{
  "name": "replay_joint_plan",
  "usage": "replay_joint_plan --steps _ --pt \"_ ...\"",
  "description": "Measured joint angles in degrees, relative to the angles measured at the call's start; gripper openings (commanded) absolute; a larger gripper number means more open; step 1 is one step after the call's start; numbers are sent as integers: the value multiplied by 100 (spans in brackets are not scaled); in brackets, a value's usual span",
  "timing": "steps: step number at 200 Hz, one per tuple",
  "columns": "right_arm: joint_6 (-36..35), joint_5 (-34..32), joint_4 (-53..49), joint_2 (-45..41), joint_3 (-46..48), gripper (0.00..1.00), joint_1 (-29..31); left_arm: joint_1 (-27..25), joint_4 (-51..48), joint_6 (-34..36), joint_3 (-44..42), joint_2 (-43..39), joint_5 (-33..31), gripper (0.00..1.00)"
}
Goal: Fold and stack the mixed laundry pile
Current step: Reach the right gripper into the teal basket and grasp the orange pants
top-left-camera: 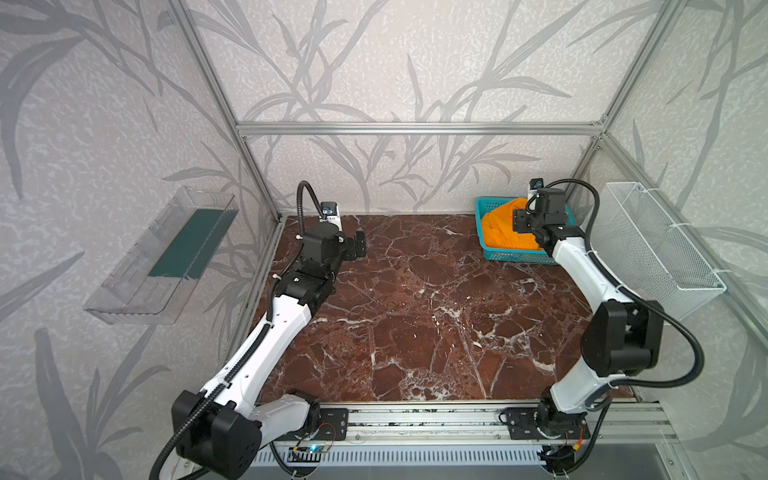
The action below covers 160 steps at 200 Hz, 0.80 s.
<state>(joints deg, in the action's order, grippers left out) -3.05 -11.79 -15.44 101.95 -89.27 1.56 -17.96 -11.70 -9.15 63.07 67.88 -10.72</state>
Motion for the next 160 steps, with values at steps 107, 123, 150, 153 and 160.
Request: replay_joint_plan --steps 107,123,150,153,160 --pt "627 -442 -1635 3036 -2413 65 -229 -11 -575 -337 -103 -136 625 99" --pt "645 -415 -1781 3206 -2710 57 -282 -9 -566 -387 -208 -192 638 99" --pt "651 -356 -1937 3305 -2848 39 -358 -11 -562 -472 -337 -210 640 99" --pt "654 -345 -1950 3305 -2848 36 -365 -11 -562 -483 -348 -210 640 99" --pt "649 -315 -1967 3305 -2846 30 -367 -11 -564 -498 -363 -210 640 99"
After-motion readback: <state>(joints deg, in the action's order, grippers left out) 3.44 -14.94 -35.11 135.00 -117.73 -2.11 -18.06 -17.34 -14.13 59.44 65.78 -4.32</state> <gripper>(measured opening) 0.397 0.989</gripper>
